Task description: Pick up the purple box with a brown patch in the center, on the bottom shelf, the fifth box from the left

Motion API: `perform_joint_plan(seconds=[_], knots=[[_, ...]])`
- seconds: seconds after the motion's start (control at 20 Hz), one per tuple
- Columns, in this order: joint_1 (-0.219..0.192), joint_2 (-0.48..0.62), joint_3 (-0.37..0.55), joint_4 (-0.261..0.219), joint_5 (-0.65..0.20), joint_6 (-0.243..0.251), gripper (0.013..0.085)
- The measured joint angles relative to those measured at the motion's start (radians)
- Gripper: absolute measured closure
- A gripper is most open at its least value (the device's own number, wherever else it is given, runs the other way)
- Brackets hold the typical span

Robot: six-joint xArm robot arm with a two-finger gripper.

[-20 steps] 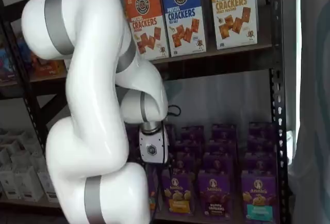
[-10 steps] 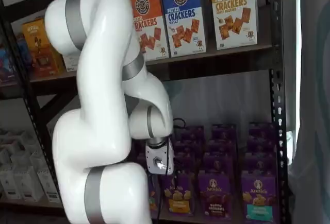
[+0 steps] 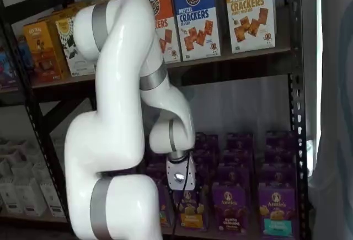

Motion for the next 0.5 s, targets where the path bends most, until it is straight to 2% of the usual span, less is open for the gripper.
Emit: perform_joint_plan(seconds=[0.1, 0.35, 0.5], knots=[[-0.017, 0.033, -0.031, -0.047, 0.002, 0.028, 0.013], [-0.047, 0.091, -0.097, -0.071, 0.02, 0.02, 0.013], [-0.069, 0.119, -0.129, -0.103, 0.01, 0.029, 0.013]])
